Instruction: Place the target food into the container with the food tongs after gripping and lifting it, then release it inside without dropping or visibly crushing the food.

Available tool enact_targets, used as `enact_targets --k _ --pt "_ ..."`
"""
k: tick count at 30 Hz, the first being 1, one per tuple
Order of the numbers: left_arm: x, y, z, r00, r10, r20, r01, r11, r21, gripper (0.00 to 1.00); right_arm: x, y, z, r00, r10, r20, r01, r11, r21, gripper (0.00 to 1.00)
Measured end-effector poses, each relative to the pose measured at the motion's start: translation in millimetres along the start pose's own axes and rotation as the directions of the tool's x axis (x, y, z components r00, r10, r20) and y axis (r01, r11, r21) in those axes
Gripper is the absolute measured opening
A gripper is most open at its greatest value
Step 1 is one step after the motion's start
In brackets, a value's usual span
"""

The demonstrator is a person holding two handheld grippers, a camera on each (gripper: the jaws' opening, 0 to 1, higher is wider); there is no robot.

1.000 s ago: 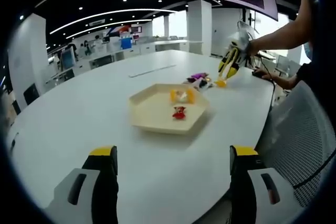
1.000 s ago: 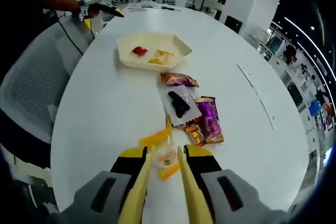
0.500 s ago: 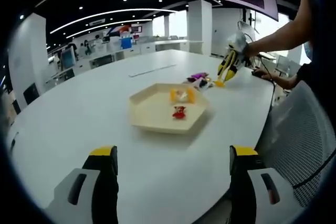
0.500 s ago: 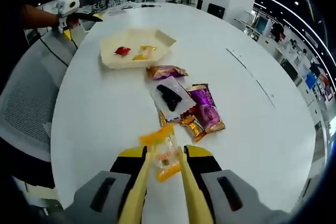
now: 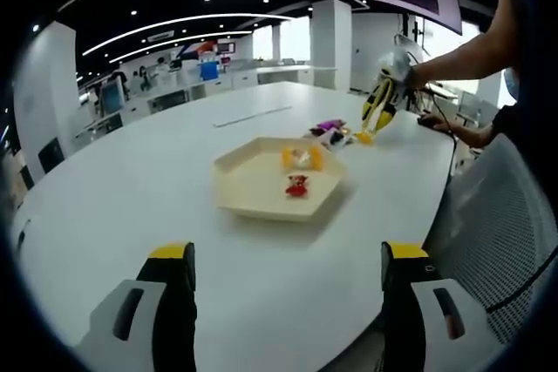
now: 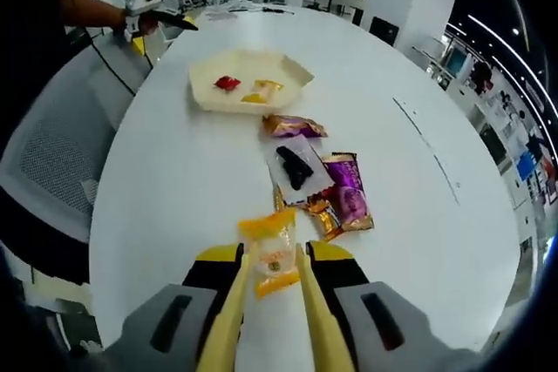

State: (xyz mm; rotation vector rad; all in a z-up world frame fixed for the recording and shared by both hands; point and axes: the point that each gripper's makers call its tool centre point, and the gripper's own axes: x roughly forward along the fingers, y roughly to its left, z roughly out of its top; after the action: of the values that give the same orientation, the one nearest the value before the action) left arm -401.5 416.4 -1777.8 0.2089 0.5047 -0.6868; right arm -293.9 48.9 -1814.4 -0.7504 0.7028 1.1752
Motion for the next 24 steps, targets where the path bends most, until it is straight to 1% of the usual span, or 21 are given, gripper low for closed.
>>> enact_targets --k 2,4,6,7,8,9,10,12,14,16,18,19,20,24 --pt "-0.1 0.0 -0.4 1.0 -0.001 -0.002 0.001 1.0 0.001 0.84 2.3 -0.1 1.0 1.0 0.011 0.002 -0.011 1.0 -0.011 0.28" --pt "0.0 0.1 0.0 1.0 0.0 -0.002 0.0 1.0 0.0 0.84 7.2 2.0 -0.8 0.999 0.028 -0.014 -0.029 1.0 -0.013 0.28" --pt "-0.2 0.3 0.4 1.0 0.002 -0.002 -0.002 1.0 -0.001 0.84 12.8 4.3 -6.7 0.999 0.037 -0.036 -0.037 0.999 -0.013 0.29" --pt "-0.1 0.5 -0.1 1.0 0.003 -0.003 -0.003 1.0 -0.001 0.84 14.4 3.3 -7.8 0.999 0.033 -0.031 -0.033 0.999 -0.004 0.29" --pt "-0.1 0.7 -0.2 1.0 0.003 -0.003 -0.003 1.0 -0.001 0.84 14.6 1.0 -7.0 0.999 0.025 -0.02 -0.025 0.999 0.021 0.28" --pt "-0.1 0.7 0.0 1.0 0.004 -0.003 -0.004 1.0 -0.002 0.84 14.5 -0.8 -5.8 1.0 0.015 -0.004 -0.014 0.997 0.07 0.28" --pt "-0.1 1.0 0.0 1.0 0.005 -0.002 -0.005 1.0 -0.003 0.84 13.9 -0.4 -6.7 1.0 0.017 -0.011 -0.016 0.997 0.071 0.27" --pt "-0.1 1.3 -0.6 1.0 0.004 -0.003 -0.004 1.0 -0.005 0.84 14.4 -1.0 -7.2 1.0 0.004 -0.008 -0.003 0.992 0.126 0.27" --pt "0.0 0.8 -0.6 1.0 0.003 -0.004 -0.003 1.0 -0.003 0.84 15.3 -2.1 -8.1 1.0 -0.006 -0.014 0.008 0.991 0.133 0.26" --pt "0.1 0.5 -0.6 1.0 0.001 -0.005 -0.001 1.0 -0.003 0.84 15.3 -4.9 -8.2 0.999 -0.031 -0.025 0.036 0.98 0.196 0.24" --pt "0.1 0.9 -0.8 1.0 0.002 -0.005 -0.002 1.0 -0.003 0.84 15.1 -7.8 -7.6 0.998 -0.056 -0.017 0.058 0.969 0.241 0.22" --pt "0.0 1.3 -0.9 1.0 0.004 -0.003 -0.004 1.0 -0.005 0.84 14.6 -9.5 -7.3 0.997 -0.072 -0.012 0.073 0.959 0.275 0.22" --pt "-0.1 1.4 -1.0 1.0 0.005 -0.003 -0.005 1.0 -0.005 0.84 14.6 -9.5 -7.4 0.997 -0.071 -0.014 0.072 0.961 0.268 0.22" --pt "0.1 1.3 -0.4 1.0 0.005 -0.003 -0.005 1.0 -0.004 0.84 12.4 -11.8 -2.4 0.995 -0.103 0.005 0.096 0.943 0.32 0.21"
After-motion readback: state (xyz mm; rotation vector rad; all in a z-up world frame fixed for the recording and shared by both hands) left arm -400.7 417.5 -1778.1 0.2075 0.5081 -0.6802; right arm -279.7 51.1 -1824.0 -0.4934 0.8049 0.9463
